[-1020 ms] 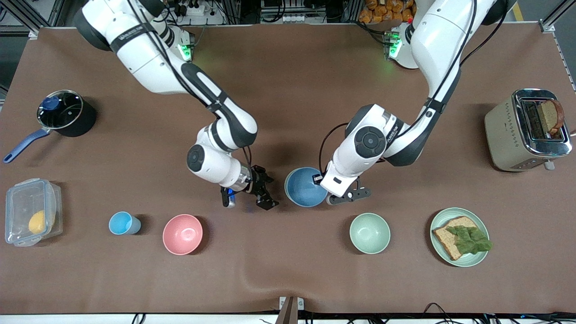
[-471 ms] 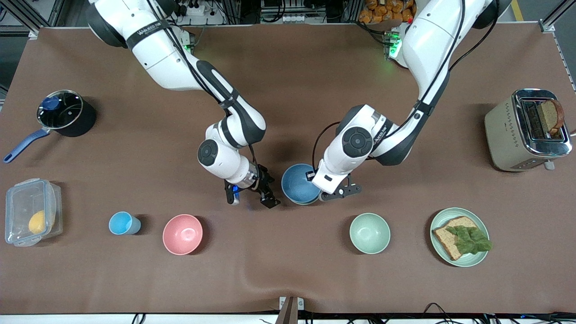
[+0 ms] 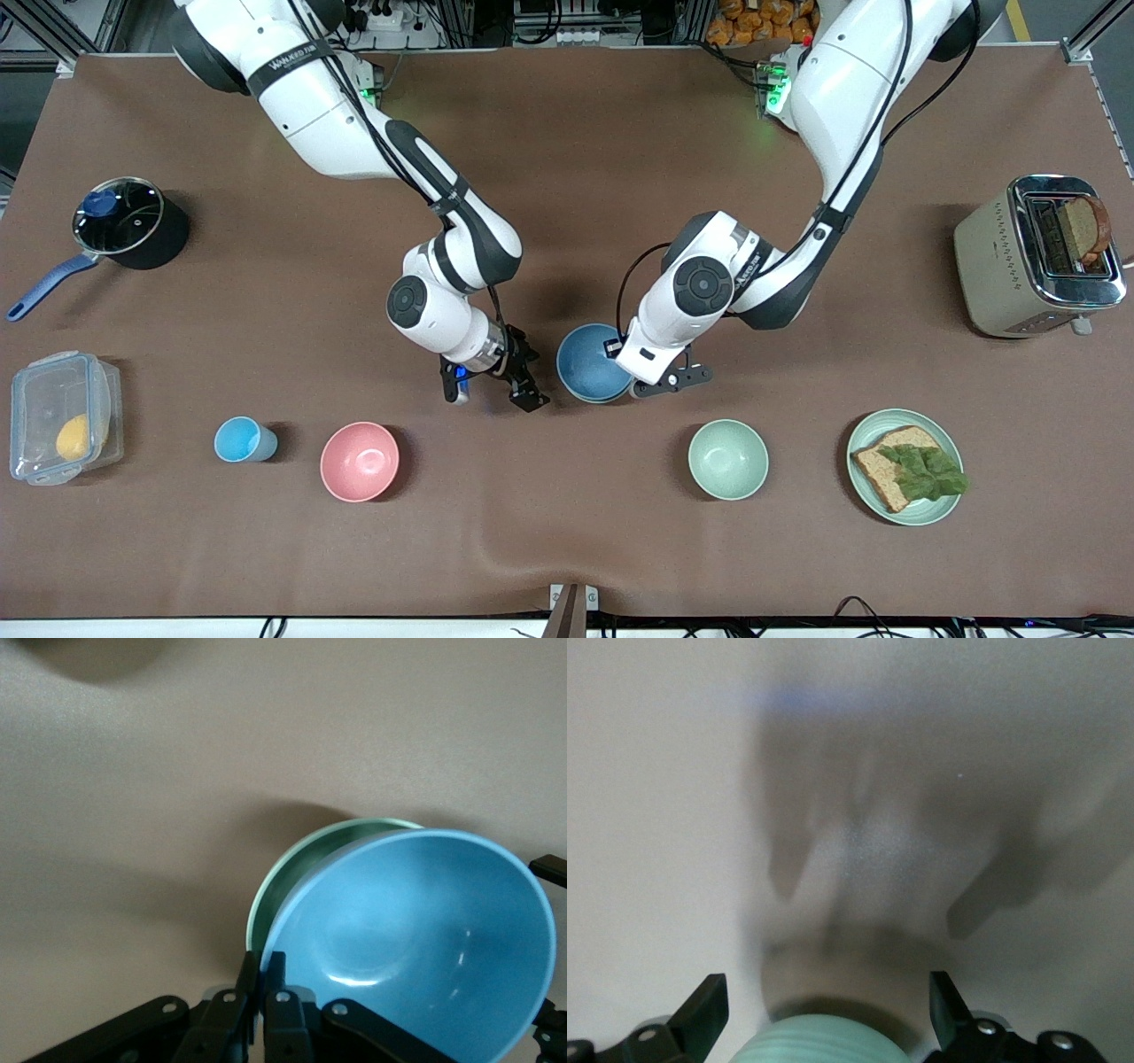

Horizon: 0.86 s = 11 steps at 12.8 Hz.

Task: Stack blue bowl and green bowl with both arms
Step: 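Lower the blue bowl into the green bowl and open the left gripper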

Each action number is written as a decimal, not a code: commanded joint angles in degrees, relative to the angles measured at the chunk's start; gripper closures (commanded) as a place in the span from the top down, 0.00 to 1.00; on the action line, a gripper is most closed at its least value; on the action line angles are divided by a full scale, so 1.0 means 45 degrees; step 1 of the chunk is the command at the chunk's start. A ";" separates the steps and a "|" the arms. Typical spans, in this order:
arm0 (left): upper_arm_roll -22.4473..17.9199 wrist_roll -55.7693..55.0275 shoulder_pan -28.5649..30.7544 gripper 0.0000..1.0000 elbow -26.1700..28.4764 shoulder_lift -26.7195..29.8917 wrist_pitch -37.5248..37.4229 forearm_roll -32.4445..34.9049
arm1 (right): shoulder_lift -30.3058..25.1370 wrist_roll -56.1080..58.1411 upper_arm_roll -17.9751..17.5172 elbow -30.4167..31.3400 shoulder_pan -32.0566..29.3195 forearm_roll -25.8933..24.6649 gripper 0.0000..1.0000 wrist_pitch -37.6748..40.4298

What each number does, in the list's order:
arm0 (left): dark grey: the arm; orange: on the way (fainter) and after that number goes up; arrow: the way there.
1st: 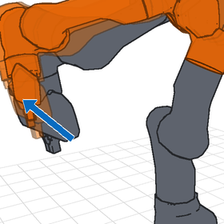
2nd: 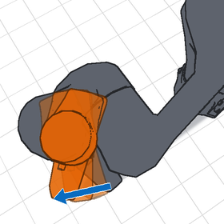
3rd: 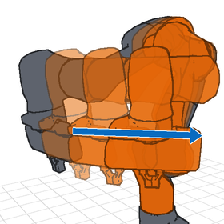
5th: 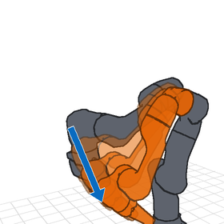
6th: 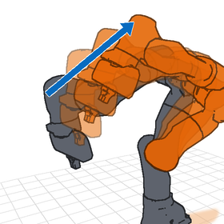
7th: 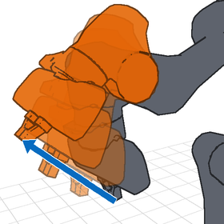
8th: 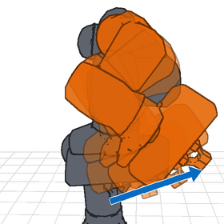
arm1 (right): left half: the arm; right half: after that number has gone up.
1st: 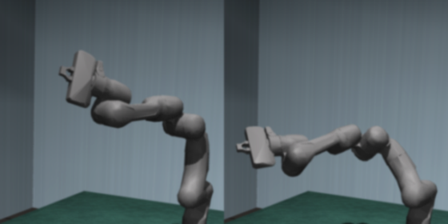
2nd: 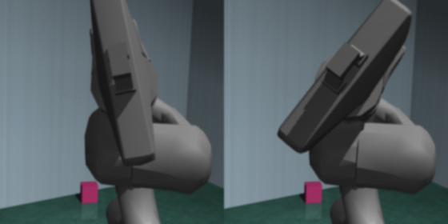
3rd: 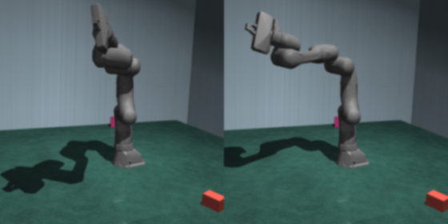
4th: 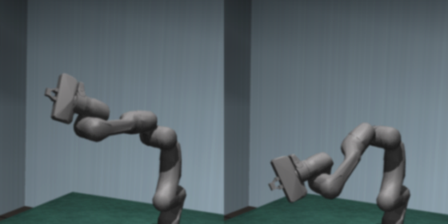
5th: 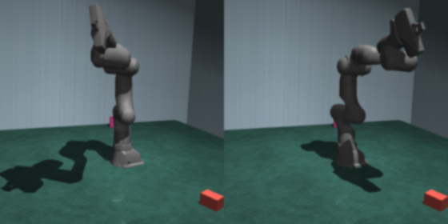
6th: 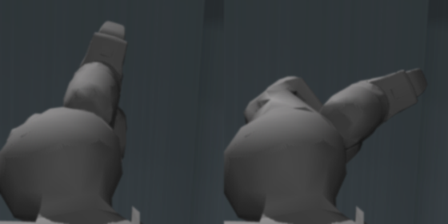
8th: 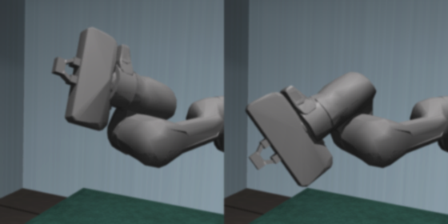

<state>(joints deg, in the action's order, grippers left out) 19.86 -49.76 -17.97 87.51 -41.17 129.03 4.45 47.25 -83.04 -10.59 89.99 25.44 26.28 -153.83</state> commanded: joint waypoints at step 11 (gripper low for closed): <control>-0.0057 -0.0153 -0.0108 0.05 -0.0266 -0.0694 0.0408 0.0027 | -0.0012 -0.0082 -0.0029 0.0002 0.0226 -0.0313 1.00 -0.0113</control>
<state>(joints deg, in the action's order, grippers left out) 19.83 -49.76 -17.97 87.40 -43.39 130.25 4.45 47.25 -82.92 -10.73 89.88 26.27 25.84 -153.83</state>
